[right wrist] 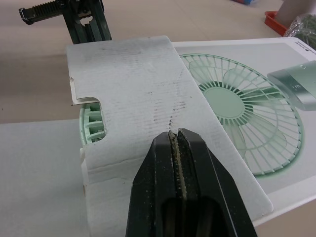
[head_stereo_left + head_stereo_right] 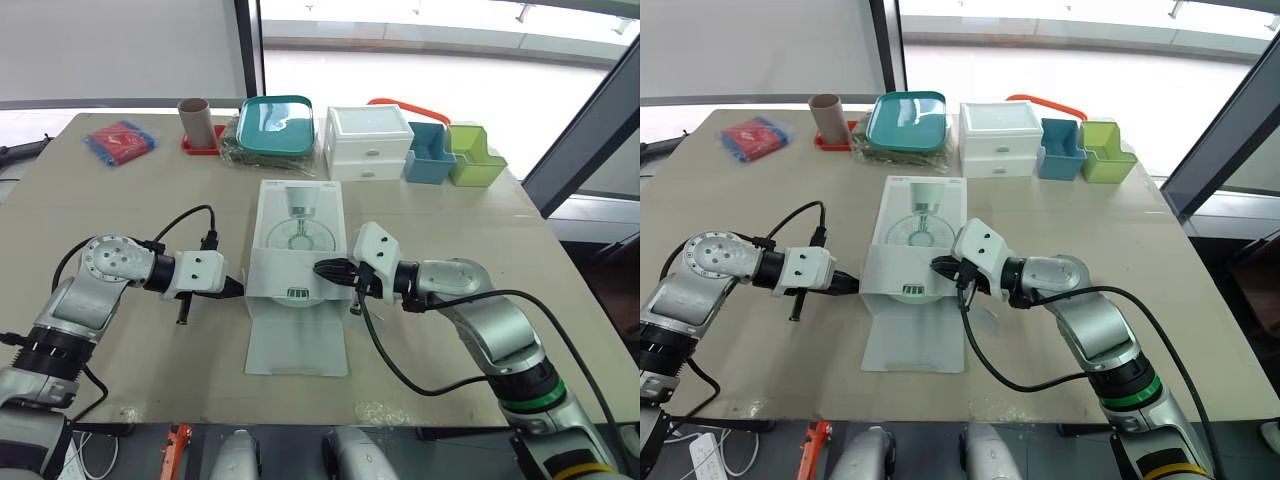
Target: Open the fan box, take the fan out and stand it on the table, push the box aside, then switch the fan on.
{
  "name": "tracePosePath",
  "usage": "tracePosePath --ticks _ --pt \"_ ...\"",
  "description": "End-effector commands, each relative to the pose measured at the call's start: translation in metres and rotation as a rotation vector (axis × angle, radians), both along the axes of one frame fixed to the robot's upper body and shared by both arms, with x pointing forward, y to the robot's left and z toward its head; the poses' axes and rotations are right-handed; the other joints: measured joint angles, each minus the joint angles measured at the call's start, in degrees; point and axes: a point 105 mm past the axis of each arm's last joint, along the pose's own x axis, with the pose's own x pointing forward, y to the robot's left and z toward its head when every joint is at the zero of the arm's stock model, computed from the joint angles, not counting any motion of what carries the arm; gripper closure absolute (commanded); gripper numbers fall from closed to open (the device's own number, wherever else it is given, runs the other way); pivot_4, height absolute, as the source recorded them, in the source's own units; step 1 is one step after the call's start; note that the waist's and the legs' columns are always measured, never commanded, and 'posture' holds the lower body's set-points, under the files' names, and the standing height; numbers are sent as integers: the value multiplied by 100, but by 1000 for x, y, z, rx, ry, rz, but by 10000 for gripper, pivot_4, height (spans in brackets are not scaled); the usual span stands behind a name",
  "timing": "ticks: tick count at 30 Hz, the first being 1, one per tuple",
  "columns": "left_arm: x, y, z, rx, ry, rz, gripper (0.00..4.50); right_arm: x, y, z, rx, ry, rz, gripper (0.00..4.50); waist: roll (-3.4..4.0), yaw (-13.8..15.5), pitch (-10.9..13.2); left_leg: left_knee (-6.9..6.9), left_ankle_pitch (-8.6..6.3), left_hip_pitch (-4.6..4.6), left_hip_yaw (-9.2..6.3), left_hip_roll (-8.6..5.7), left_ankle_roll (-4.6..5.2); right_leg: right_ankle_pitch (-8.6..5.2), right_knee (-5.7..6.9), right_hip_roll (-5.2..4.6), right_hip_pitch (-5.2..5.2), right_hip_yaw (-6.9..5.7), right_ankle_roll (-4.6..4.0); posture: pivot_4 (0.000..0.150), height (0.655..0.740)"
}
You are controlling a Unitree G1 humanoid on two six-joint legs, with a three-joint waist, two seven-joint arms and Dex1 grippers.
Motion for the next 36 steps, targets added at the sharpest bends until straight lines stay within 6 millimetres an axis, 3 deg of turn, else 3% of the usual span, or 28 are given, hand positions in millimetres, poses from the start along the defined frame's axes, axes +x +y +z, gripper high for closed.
tracePosePath --ticks 1,16,28,36 --pt "6 -5 10 -52 -66 31 43141 -1 0 1 -2 -2 5 44379 0 1 0 0 0 0 0 0 0 0 0 0 0 0 0 1500 7400" --pt "5 -2 16 -57 -96 47 43141 -1 0 0 -15 -6 16 44379 0 2 0 1 0 0 0 -2 0 0 0 -1 1 0 0 1500 7400" --pt "-15 1 23 -120 -88 86 43141 -2 0 -1 -20 -2 28 44379 0 2 0 0 0 0 0 0 0 0 0 -1 1 0 0 1500 7400" --pt "-29 -8 11 -150 -23 83 43141 -2 1 -1 -23 1 32 44379 0 2 0 0 0 1 0 0 0 0 0 -1 0 1 0 1500 7400"
